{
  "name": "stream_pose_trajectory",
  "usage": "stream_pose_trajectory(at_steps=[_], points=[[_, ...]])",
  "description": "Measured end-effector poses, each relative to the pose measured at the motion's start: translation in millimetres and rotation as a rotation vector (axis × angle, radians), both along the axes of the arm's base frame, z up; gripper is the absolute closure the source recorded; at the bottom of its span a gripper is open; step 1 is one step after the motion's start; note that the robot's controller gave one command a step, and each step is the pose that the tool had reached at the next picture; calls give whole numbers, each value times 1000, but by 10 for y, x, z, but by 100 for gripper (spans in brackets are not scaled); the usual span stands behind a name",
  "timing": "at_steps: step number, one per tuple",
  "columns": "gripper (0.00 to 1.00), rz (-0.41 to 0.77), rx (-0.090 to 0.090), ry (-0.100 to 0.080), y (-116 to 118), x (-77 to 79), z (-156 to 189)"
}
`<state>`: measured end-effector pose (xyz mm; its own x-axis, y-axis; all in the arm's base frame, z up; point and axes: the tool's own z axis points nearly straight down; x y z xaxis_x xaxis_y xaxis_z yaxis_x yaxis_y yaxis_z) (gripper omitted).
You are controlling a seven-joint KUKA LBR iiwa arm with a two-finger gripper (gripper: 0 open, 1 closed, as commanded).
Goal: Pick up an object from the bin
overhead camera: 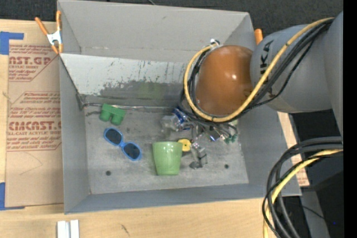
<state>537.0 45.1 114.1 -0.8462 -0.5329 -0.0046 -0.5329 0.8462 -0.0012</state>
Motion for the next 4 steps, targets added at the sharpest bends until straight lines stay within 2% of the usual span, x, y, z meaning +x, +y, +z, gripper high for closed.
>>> stream_pose_trajectory(at_steps=[1, 2, 3, 4], points=[[0, 161, 0, 2, 15, -72, -444], [0, -116, 1, -8, -53, -502, -427], [100, -116, 0, -4, -55, -512, -428], [100, -116, 0, -4, -46, -493, 742]])
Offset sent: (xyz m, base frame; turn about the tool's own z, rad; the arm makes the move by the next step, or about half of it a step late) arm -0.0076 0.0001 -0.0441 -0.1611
